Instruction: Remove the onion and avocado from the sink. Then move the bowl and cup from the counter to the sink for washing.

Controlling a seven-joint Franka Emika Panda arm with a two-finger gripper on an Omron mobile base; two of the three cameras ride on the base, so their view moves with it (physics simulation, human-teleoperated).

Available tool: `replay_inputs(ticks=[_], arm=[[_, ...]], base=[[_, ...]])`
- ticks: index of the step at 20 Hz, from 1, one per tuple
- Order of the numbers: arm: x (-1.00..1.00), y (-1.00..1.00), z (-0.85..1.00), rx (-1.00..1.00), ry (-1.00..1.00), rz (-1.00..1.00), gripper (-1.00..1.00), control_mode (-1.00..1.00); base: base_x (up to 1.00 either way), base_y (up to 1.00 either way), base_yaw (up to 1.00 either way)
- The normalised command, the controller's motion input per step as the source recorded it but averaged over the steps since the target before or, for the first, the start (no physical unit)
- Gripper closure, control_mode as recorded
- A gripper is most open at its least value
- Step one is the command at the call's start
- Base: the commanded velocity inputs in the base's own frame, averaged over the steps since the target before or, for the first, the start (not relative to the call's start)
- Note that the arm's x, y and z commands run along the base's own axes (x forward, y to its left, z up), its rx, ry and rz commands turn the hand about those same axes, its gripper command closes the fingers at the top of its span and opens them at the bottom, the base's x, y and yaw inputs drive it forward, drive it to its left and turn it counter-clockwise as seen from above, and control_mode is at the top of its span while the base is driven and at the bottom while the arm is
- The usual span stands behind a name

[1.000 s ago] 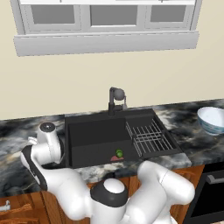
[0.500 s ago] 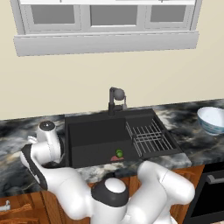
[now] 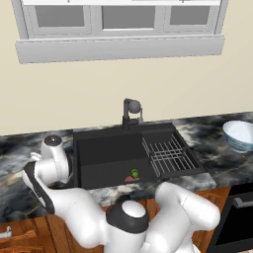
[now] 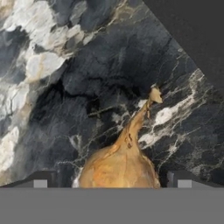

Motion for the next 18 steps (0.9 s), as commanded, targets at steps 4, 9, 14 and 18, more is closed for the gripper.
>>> replay_inputs(ticks=[4, 9, 14, 18], arm=[[-0.04, -0.03, 0.15, 0.00, 0.00, 0.00, -1.00, -1.00], [-0.05, -0.06, 0.15, 0.00, 0.00, 0.00, -1.00, -1.00], [-0.05, -0.10, 0.16, 0.00, 0.00, 0.00, -1.00, -1.00], [-0.05, -0.11, 0.18, 0.00, 0.00, 0.00, -1.00, -1.00]], base=[[0.00, 0.00, 0.00], [0.00, 0.00, 0.00], [0.00, 0.00, 0.00], [0.00, 0.00, 0.00]])
